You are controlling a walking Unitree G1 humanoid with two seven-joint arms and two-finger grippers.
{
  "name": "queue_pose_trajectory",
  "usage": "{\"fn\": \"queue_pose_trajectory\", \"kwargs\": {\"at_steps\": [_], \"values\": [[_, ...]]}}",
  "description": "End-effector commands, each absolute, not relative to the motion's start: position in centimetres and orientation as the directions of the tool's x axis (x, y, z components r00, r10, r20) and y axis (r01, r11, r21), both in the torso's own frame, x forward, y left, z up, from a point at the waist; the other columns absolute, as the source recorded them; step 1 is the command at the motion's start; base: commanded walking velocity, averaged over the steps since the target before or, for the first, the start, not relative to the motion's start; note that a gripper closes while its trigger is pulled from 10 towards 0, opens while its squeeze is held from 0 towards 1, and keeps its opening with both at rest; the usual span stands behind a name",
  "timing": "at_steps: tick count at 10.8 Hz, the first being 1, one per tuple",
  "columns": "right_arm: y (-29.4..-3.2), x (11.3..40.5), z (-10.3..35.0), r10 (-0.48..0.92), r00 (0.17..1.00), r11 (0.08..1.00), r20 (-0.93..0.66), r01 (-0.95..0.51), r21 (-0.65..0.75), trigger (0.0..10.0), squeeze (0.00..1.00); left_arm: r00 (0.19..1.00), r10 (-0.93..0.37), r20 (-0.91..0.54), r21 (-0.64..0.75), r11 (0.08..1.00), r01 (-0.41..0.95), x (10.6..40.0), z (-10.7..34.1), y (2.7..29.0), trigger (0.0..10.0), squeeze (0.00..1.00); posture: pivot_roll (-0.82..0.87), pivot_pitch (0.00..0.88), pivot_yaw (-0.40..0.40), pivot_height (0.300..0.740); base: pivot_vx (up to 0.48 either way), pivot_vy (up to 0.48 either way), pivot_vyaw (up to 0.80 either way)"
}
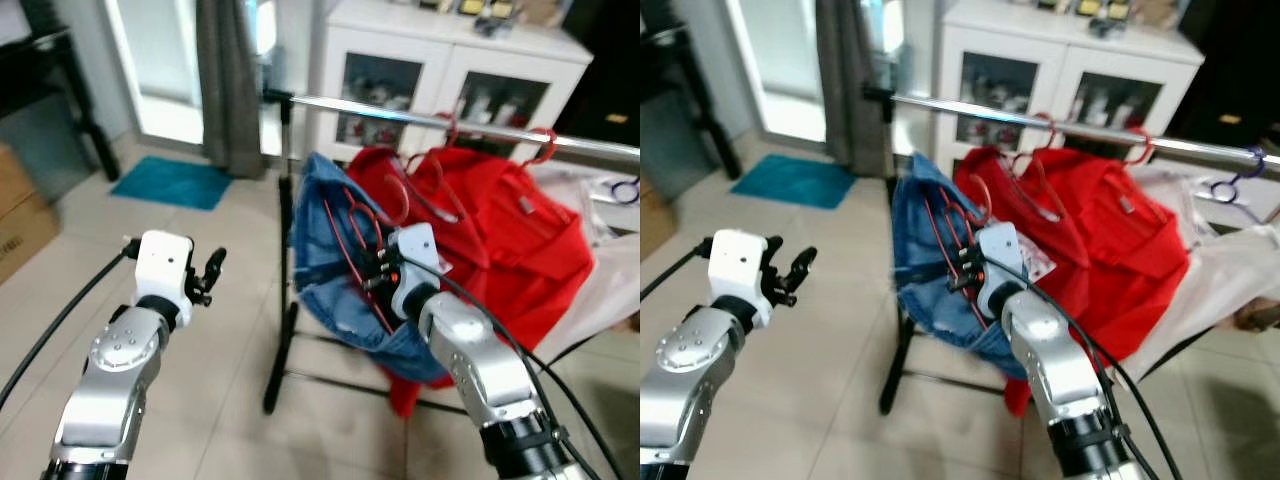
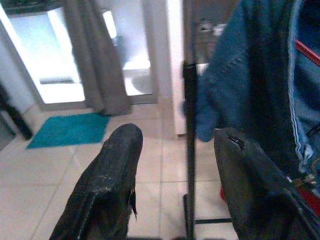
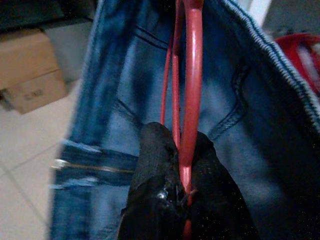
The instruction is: Hang hanger
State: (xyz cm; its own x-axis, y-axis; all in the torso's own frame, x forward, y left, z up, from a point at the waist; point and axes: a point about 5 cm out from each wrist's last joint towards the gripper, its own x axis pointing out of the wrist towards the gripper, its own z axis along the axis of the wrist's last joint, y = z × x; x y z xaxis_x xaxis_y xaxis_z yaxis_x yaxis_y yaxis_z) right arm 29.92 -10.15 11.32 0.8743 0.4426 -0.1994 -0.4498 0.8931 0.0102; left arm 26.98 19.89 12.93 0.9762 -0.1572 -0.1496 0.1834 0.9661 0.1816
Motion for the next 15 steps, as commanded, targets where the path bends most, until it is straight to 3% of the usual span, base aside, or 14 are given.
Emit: {"fn": "queue_pose_trajectory", "kwargs": {"at_steps": [1,7,15], "values": [[-11.1,30.5,12.3,0.407,0.897,0.908,-0.173,-0.418,-0.032,10.0,0.00,0.970,-0.191,-0.153,0.180,0.959,0.217,26.9,13.0,19.2,10.0,0.00,-0.04,0.000,-0.047,0.740,0.401,0.000,0.00],[-10.0,31.6,13.4,0.394,0.889,0.895,-0.233,-0.429,-0.121,10.0,0.00,0.961,-0.212,-0.177,0.210,0.946,0.248,26.4,12.9,19.4,10.0,0.00,-0.02,0.000,-0.054,0.740,0.392,0.000,0.00],[-10.7,36.5,15.7,0.323,0.913,0.919,-0.248,-0.365,-0.147,10.0,0.00,0.838,-0.524,-0.156,0.247,0.800,0.546,25.6,14.3,18.3,10.0,0.00,-0.03,0.000,-0.044,0.740,0.039,0.000,0.00]]}}
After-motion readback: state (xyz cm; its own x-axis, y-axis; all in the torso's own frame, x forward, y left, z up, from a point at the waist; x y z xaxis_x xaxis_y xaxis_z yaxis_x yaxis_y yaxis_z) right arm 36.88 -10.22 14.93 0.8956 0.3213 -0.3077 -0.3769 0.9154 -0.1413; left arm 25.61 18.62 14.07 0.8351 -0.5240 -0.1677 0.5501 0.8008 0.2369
